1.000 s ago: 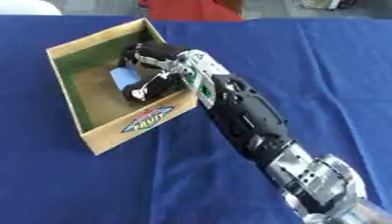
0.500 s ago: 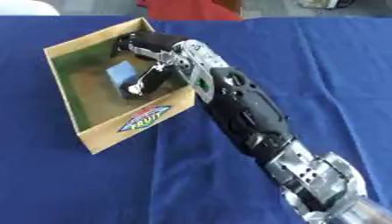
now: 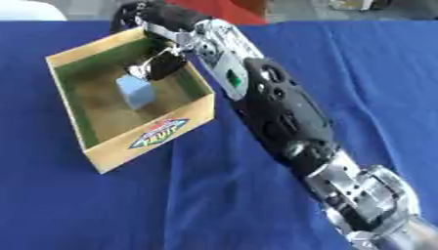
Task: Pick up objects on the table and place them in the box.
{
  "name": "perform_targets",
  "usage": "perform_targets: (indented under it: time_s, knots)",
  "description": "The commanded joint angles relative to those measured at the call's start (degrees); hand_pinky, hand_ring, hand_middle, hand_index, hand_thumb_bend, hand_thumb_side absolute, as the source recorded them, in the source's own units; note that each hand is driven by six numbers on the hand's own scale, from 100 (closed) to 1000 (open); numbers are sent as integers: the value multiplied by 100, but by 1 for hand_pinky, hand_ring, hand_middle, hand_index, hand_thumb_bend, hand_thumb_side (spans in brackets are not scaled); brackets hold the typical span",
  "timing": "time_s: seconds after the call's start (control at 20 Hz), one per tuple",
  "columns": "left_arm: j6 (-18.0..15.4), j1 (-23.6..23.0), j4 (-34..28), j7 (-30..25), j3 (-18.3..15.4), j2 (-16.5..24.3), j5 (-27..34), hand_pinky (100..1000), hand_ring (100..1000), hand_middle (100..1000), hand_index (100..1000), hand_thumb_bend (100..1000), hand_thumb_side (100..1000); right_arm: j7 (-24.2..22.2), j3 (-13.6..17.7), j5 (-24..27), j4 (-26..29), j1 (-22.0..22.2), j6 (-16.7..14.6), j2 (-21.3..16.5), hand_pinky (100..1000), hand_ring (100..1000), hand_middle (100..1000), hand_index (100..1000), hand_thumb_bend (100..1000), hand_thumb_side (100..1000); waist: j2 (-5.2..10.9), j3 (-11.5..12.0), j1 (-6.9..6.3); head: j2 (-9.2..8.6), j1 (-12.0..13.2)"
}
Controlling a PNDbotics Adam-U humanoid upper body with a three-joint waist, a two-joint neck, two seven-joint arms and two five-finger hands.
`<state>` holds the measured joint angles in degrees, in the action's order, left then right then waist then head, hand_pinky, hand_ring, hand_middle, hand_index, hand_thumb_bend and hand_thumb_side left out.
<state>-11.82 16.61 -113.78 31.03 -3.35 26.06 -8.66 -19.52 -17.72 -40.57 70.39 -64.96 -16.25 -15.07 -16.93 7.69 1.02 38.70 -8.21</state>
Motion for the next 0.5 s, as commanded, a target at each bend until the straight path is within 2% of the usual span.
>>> perform_targets:
  time_s: [0.05, 0.25, 0.5]
  knots:
    - [13, 12, -81, 7, -80, 106, -23, 756, 780, 684, 803, 407, 973, 59, 45, 407, 813, -35, 316, -445, 714, 778, 821, 816, 100, 423, 142, -23, -46, 51, 51]
    - [15, -9, -81, 26, -93, 126, -39, 757, 780, 685, 803, 406, 973, 149, 89, 785, 1928, 170, 764, -1027, 724, 772, 812, 811, 100, 442, 151, -74, -57, 70, 128]
    - [17, -28, -81, 46, -111, 139, -64, 757, 780, 685, 803, 407, 972, 279, 280, 1080, 3060, 581, 1254, -1689, 727, 767, 805, 802, 100, 476, 163, -126, -88, 62, 196]
